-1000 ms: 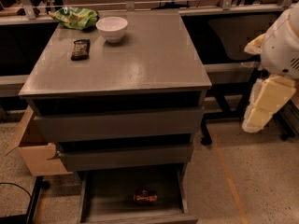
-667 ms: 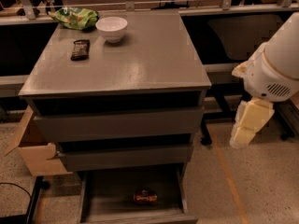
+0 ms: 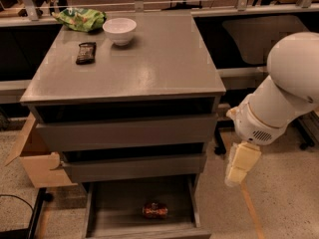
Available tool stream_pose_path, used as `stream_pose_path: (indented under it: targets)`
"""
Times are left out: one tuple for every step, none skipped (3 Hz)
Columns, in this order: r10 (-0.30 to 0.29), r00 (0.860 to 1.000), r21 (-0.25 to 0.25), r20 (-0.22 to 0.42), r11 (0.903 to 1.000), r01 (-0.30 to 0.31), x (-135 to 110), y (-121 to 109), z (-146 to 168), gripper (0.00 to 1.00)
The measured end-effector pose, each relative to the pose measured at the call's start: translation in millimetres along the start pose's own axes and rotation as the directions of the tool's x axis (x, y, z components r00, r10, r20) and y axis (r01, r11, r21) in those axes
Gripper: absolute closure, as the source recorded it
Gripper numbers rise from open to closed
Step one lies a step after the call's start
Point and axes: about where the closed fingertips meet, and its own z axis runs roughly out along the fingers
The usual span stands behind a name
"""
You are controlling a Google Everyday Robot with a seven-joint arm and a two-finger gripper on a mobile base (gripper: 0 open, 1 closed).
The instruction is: Pick coke can from bottom drawer and place on counter
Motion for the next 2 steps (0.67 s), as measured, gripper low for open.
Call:
stream_pose_path:
  targets:
    - [0.0, 1.0, -0.001, 0.0, 1.0, 0.0, 0.1, 0.2, 1.4, 0.0]
    - [0.011, 1.0, -0.023, 0.012, 0.9997, -0.011, 3.1, 2.4, 29.0, 0.0]
